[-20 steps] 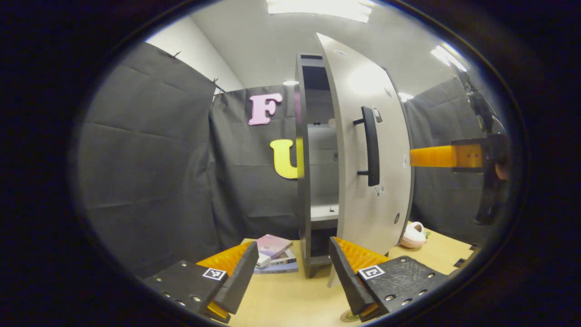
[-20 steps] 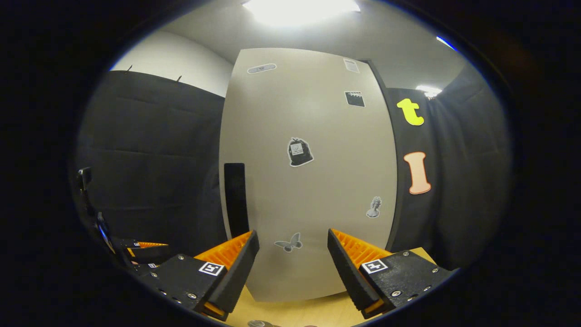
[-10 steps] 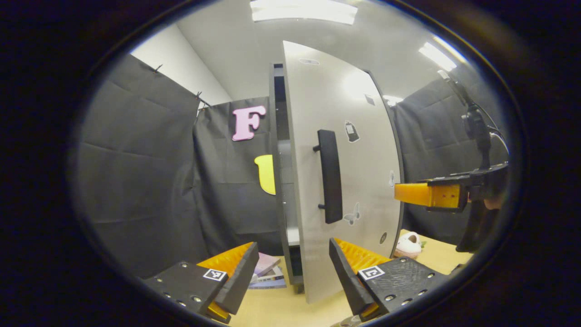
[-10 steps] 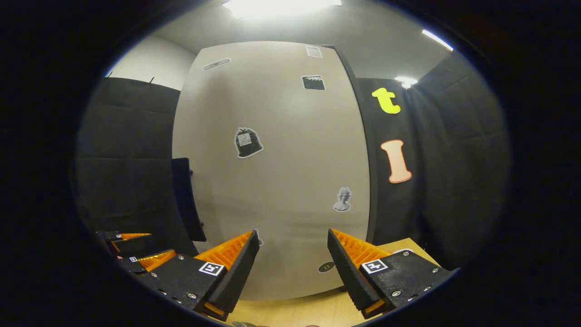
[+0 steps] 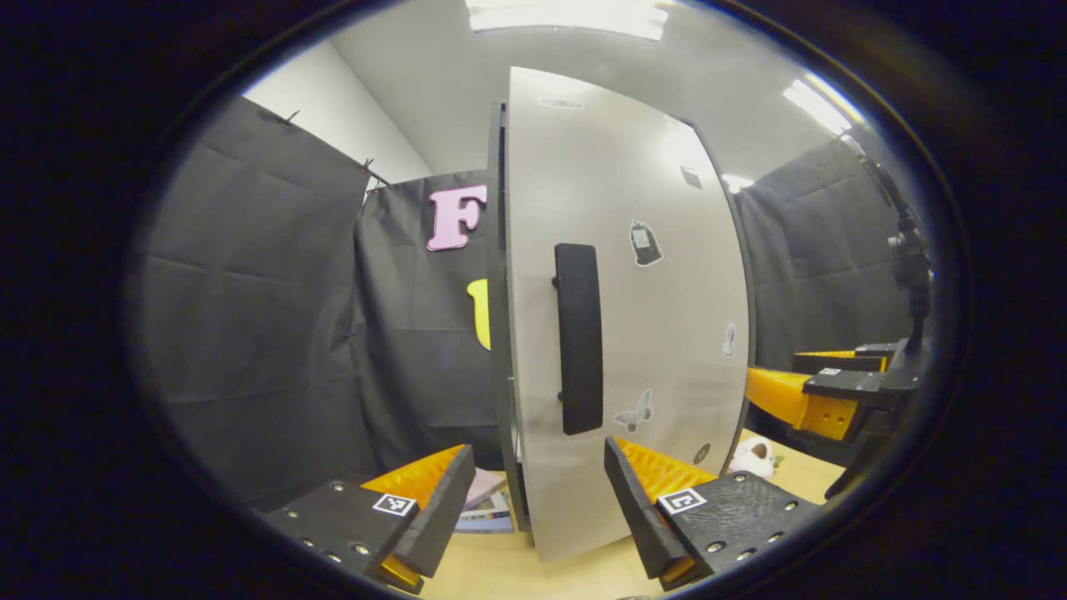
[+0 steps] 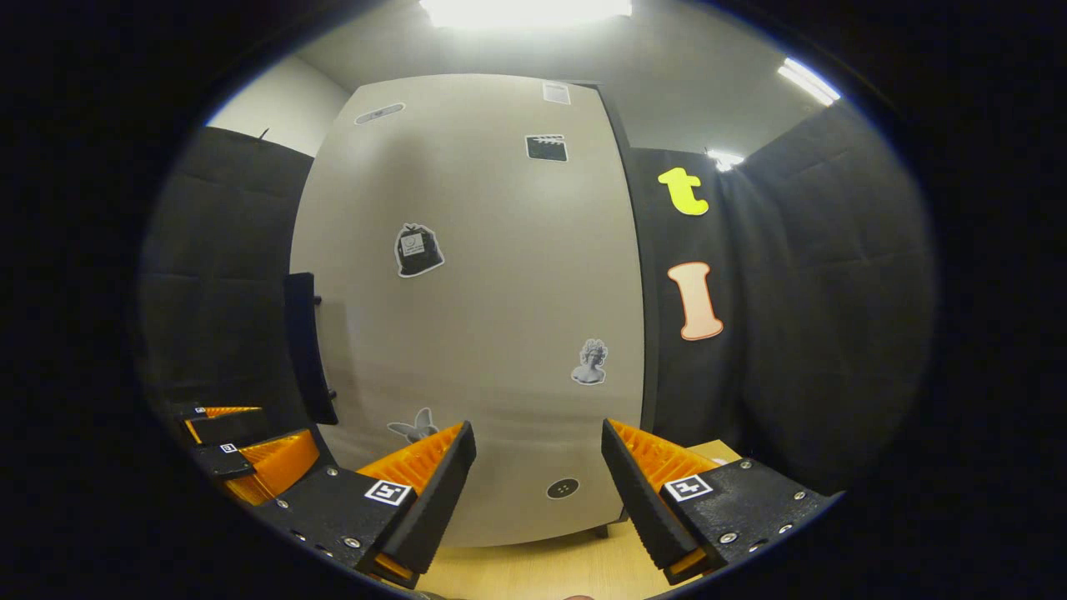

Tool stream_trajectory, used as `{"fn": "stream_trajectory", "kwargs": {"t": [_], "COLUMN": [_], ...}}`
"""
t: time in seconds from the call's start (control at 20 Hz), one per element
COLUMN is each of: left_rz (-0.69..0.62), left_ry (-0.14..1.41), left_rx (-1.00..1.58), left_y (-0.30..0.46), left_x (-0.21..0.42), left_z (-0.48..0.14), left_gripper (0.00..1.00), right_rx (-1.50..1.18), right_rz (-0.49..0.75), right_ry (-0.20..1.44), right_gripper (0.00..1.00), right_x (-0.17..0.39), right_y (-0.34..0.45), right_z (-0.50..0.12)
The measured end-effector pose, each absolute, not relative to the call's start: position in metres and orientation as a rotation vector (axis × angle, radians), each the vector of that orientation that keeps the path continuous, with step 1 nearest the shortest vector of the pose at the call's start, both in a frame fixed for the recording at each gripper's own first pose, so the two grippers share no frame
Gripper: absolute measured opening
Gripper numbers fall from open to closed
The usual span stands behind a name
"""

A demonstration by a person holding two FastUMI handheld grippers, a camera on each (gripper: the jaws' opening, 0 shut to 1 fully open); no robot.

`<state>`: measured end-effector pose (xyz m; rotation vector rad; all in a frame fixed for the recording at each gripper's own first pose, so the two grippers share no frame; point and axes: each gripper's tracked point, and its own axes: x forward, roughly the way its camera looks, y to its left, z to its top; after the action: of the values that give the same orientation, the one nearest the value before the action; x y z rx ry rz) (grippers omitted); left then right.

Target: Open the cabinet door with the right hand, grasp the bottle in the cabinet with the left hand and place it on the coaster, then close the cabinet door with the right hand.

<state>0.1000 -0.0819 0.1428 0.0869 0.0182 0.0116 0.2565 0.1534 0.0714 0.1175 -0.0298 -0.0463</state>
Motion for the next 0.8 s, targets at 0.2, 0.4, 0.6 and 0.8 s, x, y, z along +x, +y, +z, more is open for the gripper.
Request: {"fn": "stream_trajectory", "kwargs": {"t": [0.2, 0.4, 0.6, 0.8], "left_rz": [0.015, 0.022, 0.017, 0.024], "left_ry": [0.009, 0.013, 0.026, 0.032], "left_rx": [0.123, 0.101, 0.067, 0.056], "left_y": [-0.081, -0.086, -0.092, -0.095], "left_x": [0.105, 0.106, 0.106, 0.104], "left_z": [0.147, 0.149, 0.147, 0.148], "left_gripper": [0.92, 0.89, 0.93, 0.89], "right_rx": [0.133, 0.148, 0.146, 0.088], "right_rz": [-0.041, -0.039, -0.032, -0.006], "right_ry": [-0.040, -0.019, -0.022, -0.065], "right_gripper": [0.94, 0.94, 0.94, 0.94], "right_x": [0.255, 0.254, 0.248, 0.245], "right_y": [0.152, 0.148, 0.153, 0.162], "right_z": [0.074, 0.069, 0.068, 0.077]}}
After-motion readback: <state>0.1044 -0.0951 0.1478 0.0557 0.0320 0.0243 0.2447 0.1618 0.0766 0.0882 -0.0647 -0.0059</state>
